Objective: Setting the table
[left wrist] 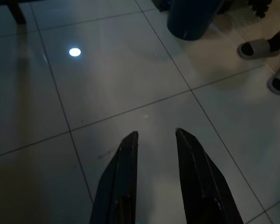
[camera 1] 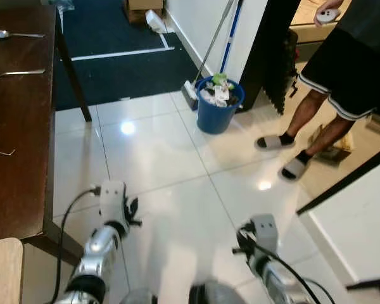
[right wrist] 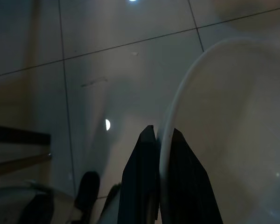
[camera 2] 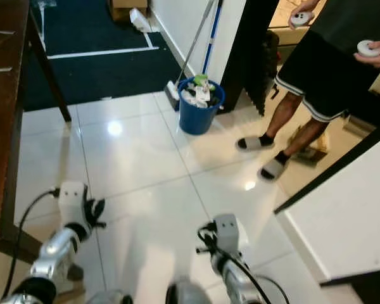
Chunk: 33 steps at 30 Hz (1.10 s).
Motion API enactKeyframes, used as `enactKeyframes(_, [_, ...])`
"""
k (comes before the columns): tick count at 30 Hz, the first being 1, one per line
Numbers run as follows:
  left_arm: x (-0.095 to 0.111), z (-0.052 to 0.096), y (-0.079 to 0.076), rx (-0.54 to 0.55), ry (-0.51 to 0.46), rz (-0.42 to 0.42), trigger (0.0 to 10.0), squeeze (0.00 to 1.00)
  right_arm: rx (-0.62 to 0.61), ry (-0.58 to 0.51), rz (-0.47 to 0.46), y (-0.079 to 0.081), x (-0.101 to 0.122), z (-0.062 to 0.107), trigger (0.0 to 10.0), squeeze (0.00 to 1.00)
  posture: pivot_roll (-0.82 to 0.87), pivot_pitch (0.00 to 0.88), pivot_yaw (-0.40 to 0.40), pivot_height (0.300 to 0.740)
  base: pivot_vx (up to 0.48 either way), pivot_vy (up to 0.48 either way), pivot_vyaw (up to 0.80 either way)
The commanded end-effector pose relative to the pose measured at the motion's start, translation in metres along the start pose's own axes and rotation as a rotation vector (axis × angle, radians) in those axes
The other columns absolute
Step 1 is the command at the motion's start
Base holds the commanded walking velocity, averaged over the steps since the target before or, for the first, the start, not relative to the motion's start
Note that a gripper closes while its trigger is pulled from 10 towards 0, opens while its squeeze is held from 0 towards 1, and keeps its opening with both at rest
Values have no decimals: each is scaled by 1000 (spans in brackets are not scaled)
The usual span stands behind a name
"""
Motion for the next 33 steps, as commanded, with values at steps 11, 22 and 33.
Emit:
enactKeyframes(11, [-5,1,-5,-11,18,8,10000,0,-40,46,-1,-11,-14,7,10000,0,66,74,15,740,271,0,0])
enactKeyframes(22, [-4,1,-4,-15,18,5,10000,0,-53,58,-6,-13,-19,10,10000,0,63,76,21,740,257,0,0])
enactKeyframes(33, [-5,1,-5,-16,20,7,10000,0,-58,65,-4,-14,-20,11,10000,0,62,72,18,740,253,0,0])
Point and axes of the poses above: a point about 5 cm out from each wrist's last joint towards the gripper, its own z axis pointing back from the gripper into the wrist, its own x axis along the axis of the wrist's last joint, y = z × x, the point moved 3 cm from there along -z, pointing out of the wrist towards the gripper, and after that the axes turned 9 degrees about -z, right-handed, at the moved point
